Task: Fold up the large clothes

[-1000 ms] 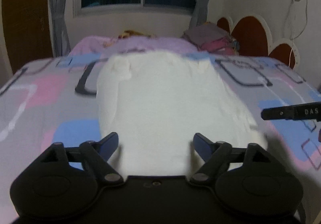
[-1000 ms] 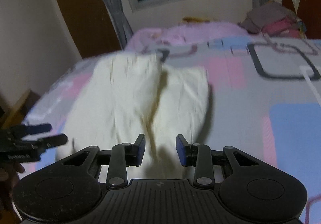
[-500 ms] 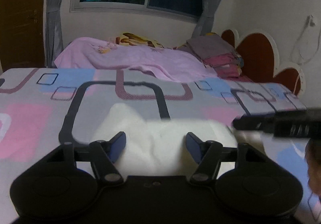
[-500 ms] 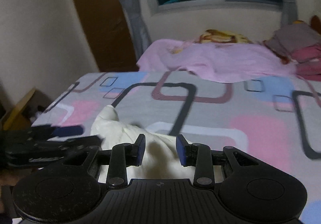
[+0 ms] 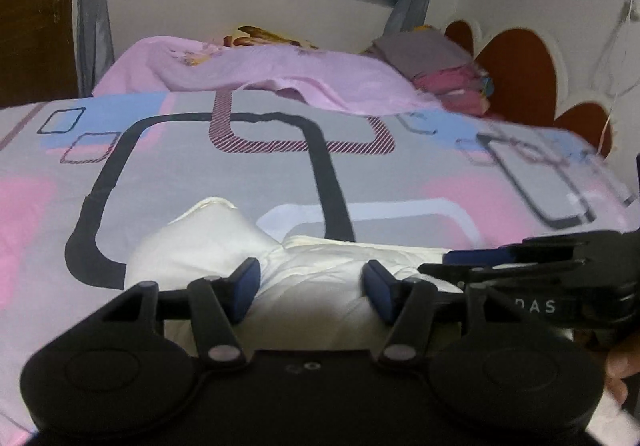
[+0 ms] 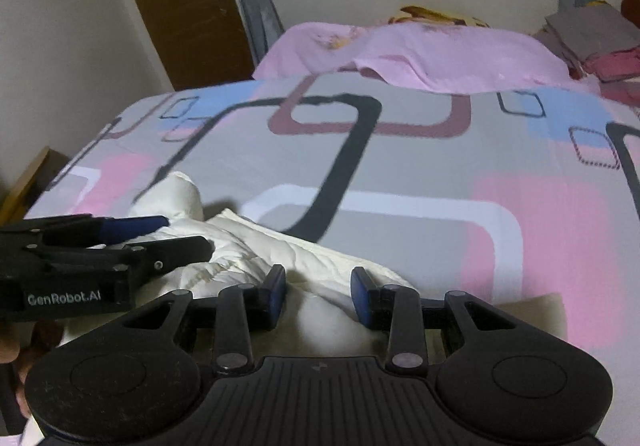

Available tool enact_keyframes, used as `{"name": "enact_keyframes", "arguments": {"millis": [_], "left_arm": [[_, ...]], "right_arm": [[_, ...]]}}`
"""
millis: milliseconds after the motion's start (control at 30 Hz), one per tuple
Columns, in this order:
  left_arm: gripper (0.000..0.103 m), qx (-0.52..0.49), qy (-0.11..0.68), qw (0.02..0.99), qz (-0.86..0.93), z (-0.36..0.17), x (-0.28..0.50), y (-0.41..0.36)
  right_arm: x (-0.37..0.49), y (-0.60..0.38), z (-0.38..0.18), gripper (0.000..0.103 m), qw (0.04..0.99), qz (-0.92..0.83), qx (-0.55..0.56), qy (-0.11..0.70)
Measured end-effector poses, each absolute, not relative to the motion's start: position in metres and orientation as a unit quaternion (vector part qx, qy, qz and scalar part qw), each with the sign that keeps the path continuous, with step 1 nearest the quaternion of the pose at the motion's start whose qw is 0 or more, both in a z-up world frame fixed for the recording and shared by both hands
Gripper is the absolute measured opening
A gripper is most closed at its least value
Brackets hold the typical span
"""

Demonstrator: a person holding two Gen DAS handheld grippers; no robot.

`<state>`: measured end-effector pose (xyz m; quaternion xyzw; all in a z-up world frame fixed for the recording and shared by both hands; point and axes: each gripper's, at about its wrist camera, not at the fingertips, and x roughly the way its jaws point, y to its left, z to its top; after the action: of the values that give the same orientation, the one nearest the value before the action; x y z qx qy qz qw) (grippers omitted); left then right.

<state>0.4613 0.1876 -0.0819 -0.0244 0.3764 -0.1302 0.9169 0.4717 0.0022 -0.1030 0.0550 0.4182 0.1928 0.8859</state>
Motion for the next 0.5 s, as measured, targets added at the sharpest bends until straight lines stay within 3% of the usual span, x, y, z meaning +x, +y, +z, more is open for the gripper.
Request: {"name": "enact_keyframes", "arguments": {"millis": [200,333,500], "left_arm": [[0.056,-0.005,0.38,0.916,-0.129,-0.071,0.457,0.19],[0.065,-0.023,0.355,0.923,-0.15,-0.041,0.417,0.202],[0.066,-0.05,0.343,0.921,-0.176,-0.031,0.367,0.193]], "right_arm": [[0.472,-0.014,-0.093,0.035,0.883,0.186,0.089,0.423],[0.439,-0.059,-0.056,0.035,0.893,0.18,0.151,0.384],[0.393,-0.08,-0.051,0.035,0.893,0.193,0.157,0.376]]}}
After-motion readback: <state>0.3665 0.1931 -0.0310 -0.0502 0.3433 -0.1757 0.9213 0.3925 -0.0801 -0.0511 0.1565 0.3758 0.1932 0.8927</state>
